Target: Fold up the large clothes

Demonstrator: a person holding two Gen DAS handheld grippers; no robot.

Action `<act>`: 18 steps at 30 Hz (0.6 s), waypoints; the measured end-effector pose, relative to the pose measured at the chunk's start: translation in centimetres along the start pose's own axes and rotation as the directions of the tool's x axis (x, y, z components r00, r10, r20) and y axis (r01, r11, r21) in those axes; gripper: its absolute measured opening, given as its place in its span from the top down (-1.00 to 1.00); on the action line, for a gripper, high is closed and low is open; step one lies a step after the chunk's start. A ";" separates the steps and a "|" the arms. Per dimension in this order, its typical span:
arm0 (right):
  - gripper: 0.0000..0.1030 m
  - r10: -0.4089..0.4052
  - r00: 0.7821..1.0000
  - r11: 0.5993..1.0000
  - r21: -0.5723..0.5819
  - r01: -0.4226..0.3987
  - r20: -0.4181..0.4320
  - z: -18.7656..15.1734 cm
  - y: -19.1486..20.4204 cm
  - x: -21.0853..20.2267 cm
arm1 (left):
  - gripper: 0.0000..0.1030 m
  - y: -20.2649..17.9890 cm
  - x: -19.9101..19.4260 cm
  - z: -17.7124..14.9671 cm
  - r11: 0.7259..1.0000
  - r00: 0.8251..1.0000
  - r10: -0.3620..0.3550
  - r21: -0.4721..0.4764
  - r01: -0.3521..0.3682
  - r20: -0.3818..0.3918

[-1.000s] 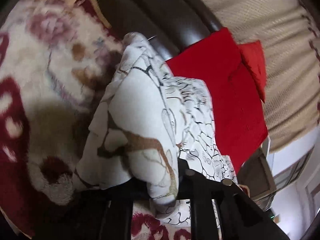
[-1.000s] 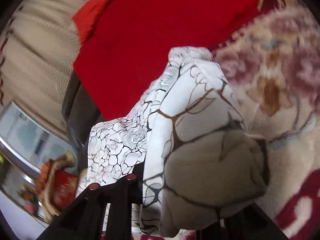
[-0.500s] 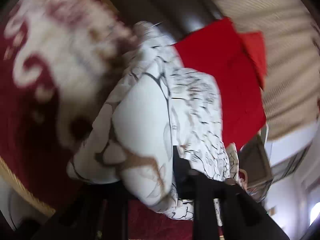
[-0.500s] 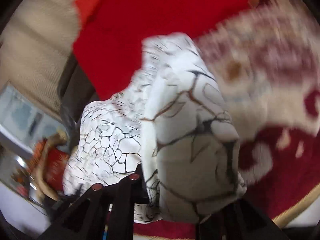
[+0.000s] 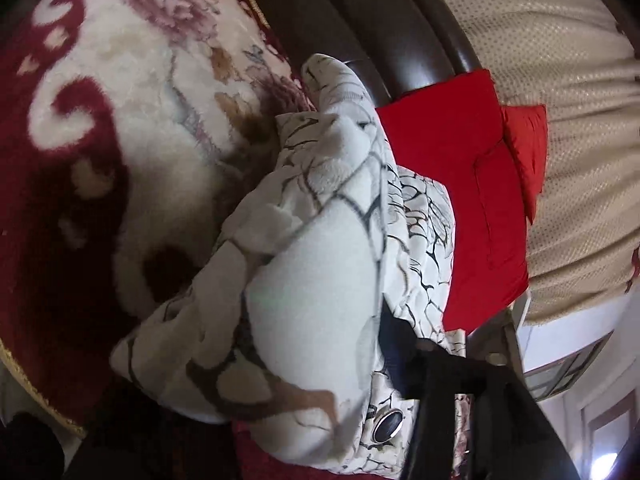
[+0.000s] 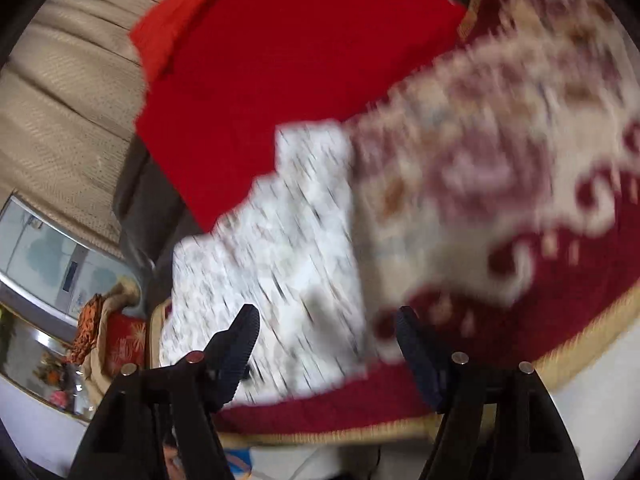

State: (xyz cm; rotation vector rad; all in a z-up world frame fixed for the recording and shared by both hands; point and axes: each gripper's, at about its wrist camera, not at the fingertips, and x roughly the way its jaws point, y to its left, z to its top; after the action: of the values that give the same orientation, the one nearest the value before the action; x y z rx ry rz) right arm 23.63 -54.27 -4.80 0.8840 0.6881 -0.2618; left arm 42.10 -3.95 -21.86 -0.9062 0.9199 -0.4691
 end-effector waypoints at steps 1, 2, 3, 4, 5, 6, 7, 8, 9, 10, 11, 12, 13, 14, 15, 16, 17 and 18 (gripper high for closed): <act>-0.37 0.011 1.000 0.999 -0.033 -0.010 0.021 1.0 1.0 0.2 | 0.12 -0.5 0.2 -0.1 1.000 1.000 0.007 0.017 -0.007 0.012; -0.35 0.020 0.999 0.998 -0.063 -0.017 0.037 1.9 2.0 0.8 | 0.12 -0.9 0.4 -0.2 1.000 1.000 0.011 0.026 -0.011 0.019; -0.28 0.030 0.998 0.996 -0.085 -0.026 0.049 2.7 2.9 1.5 | 0.12 -1.2 0.6 -0.2 0.999 1.000 0.014 0.031 -0.015 0.022; -0.15 0.043 0.998 0.993 -0.114 -0.037 0.054 3.7 4.0 2.7 | 0.12 -1.3 0.8 -0.2 1.000 1.000 0.014 0.028 -0.014 0.020; -0.06 0.035 0.998 0.990 -0.141 -0.028 0.048 4.6 5.2 4.3 | 0.00 -1.3 0.9 -0.1 1.000 1.000 0.014 0.021 -0.014 0.016; 0.08 0.013 0.999 0.988 -0.155 -0.007 0.038 5.6 6.3 6.3 | -0.20 -1.2 1.4 0.1 1.000 1.000 0.016 0.007 -0.016 0.010; 0.16 -0.005 1.000 0.988 -0.155 0.008 0.019 6.4 6.7 8.1 | -0.27 -1.1 1.8 0.2 1.000 1.000 0.019 -0.008 -0.019 0.002; 0.17 -0.024 1.000 0.990 -0.141 0.024 -0.001 7.0 6.8 9.8 | -0.33 -1.2 2.2 0.1 1.000 1.000 0.019 -0.017 -0.019 -0.003; 0.17 -0.046 0.999 0.993 -0.111 0.043 -0.025 7.4 6.8 11.8 | -0.35 -1.3 2.5 0.2 1.000 1.000 0.016 -0.019 -0.016 -0.002; 0.18 -0.077 0.993 0.996 -0.053 0.072 -0.087 7.9 5.7 14.6 | -0.36 -1.5 2.6 0.2 1.000 1.000 0.018 -0.012 -0.018 0.002; 0.20 -0.103 0.984 0.995 -0.020 0.101 -0.144 7.9 4.5 16.2 | -0.36 -1.7 2.7 0.1 1.000 1.000 0.022 -0.002 -0.022 0.005; 0.20 -0.129 0.971 0.990 0.022 0.136 -0.199 7.7 3.0 18.1 | -0.36 -2.1 2.9 0.1 1.000 1.000 0.025 0.015 -0.025 0.011; 0.21 -0.115 0.976 0.991 0.050 0.126 -0.186 7.6 2.3 18.4 | -0.36 -2.4 3.1 0.2 0.999 1.000 0.028 0.021 -0.028 0.014; 0.21 -0.103 0.982 0.992 0.056 0.113 -0.160 7.7 2.3 17.9 | -0.36 -2.6 3.2 0.3 0.999 0.999 0.029 0.023 -0.029 0.017; 0.22 -0.118 0.980 0.991 0.038 0.126 -0.160 7.7 2.9 17.5 | -0.33 -2.8 3.3 0.3 1.000 0.999 0.024 0.018 -0.024 0.022; 0.19 -0.147 0.977 0.989 0.009 0.150 -0.157 7.6 3.5 16.8 | -0.28 -3.0 3.3 0.3 1.000 0.999 0.019 0.017 -0.020 0.029; 0.19 -0.159 0.977 0.987 -0.014 0.158 -0.143 7.5 4.3 16.2 | -0.19 -3.1 3.2 0.6 1.000 0.999 0.020 0.021 -0.021 0.031; 0.19 -0.153 0.981 0.988 -0.037 0.150 -0.121 7.3 5.3 15.7 | -0.18 -3.2 3.1 0.6 0.999 0.999 0.024 0.029 -0.025 0.033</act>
State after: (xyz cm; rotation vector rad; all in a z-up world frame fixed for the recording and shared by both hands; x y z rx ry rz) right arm 41.31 -55.69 -8.46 0.8271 0.8744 -0.3347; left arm 44.36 -7.61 -20.56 -0.8726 0.8913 -0.4451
